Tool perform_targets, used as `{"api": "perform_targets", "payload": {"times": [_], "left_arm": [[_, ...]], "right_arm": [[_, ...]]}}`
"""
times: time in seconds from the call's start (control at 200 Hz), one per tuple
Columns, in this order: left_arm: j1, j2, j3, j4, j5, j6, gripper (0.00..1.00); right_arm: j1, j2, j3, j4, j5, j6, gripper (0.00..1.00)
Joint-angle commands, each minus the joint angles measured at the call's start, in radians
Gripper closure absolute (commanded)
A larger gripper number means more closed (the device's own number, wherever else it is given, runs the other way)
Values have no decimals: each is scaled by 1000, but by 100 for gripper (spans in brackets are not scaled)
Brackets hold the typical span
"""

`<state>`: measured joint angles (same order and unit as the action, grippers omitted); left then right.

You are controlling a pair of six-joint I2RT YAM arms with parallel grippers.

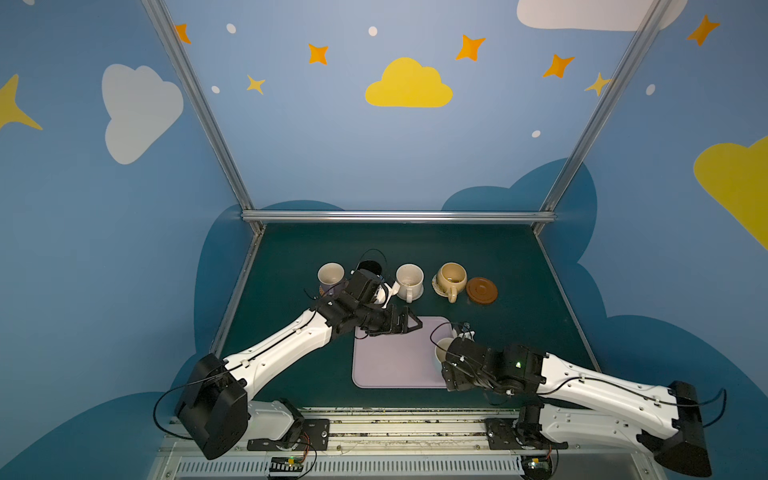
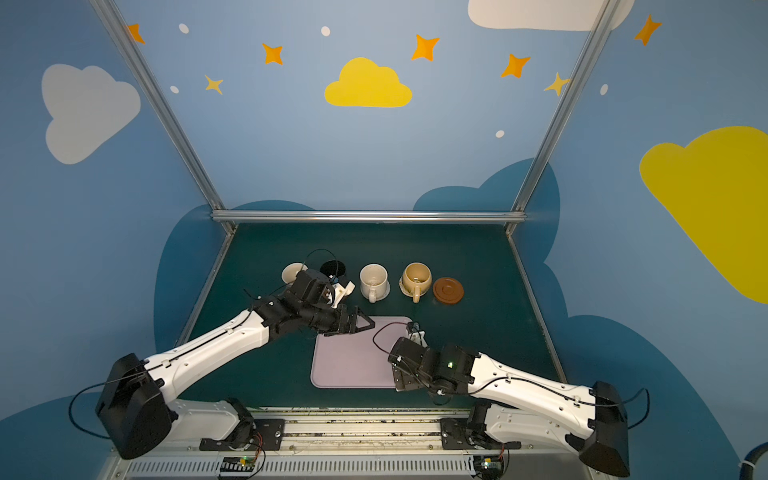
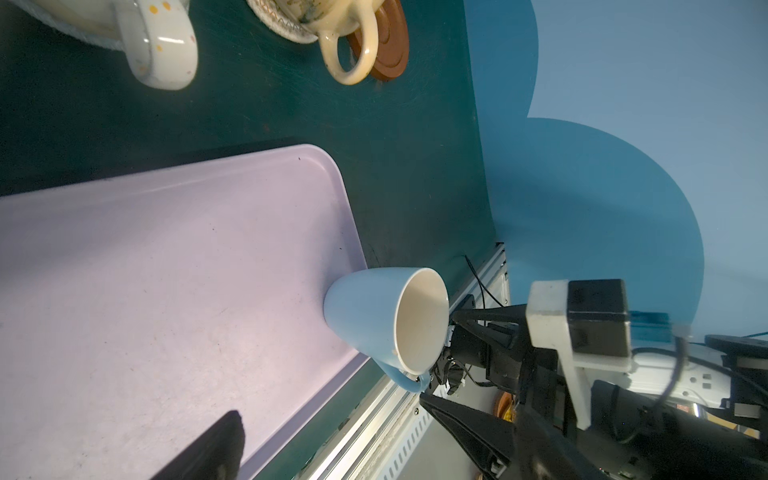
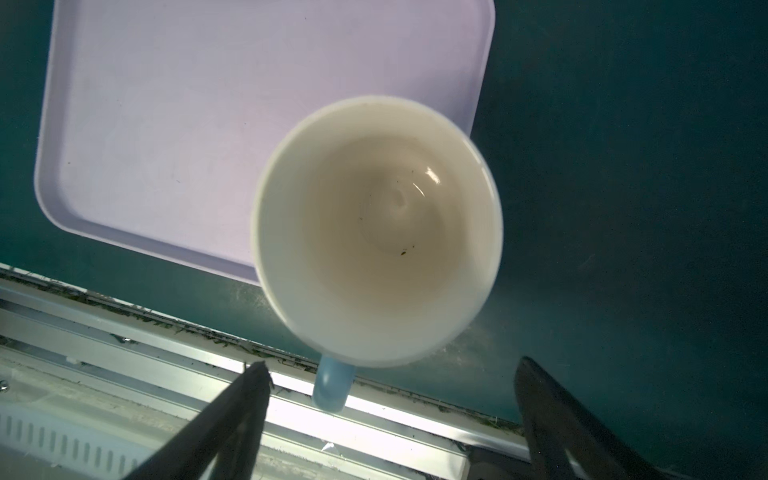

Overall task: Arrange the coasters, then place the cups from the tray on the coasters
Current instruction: 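Move the right gripper to the pale blue mug while the left hovers, then close the right gripper on the pale blue mug's rim and lift it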

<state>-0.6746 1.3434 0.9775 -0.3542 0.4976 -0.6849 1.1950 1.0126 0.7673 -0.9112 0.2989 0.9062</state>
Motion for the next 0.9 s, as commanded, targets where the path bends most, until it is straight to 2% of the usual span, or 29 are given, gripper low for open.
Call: {"api": "perform_targets", "payload": {"times": [0.0, 0.365, 0.511, 0.626, 0.831, 0.896], "left_arm": [[-2, 8, 4, 10, 3, 2, 0], [-16, -1, -37, 44, 28, -50, 0], [-51, -17, -73, 56, 9, -120, 0], [-63, -21, -114, 70, 13, -137, 0], [-86, -28, -186, 133, 23, -199, 0], [-91, -36, -212, 168, 19, -226, 0]], "right_arm": [[6, 5, -49, 53, 26, 59, 13], [14, 99, -44, 123, 63, 69, 37], [17, 141, -21, 84, 73, 71, 43], [28, 126, -48, 127, 62, 93, 47], [36, 127, -62, 136, 51, 118, 66], [36, 135, -58, 126, 54, 117, 70]]}}
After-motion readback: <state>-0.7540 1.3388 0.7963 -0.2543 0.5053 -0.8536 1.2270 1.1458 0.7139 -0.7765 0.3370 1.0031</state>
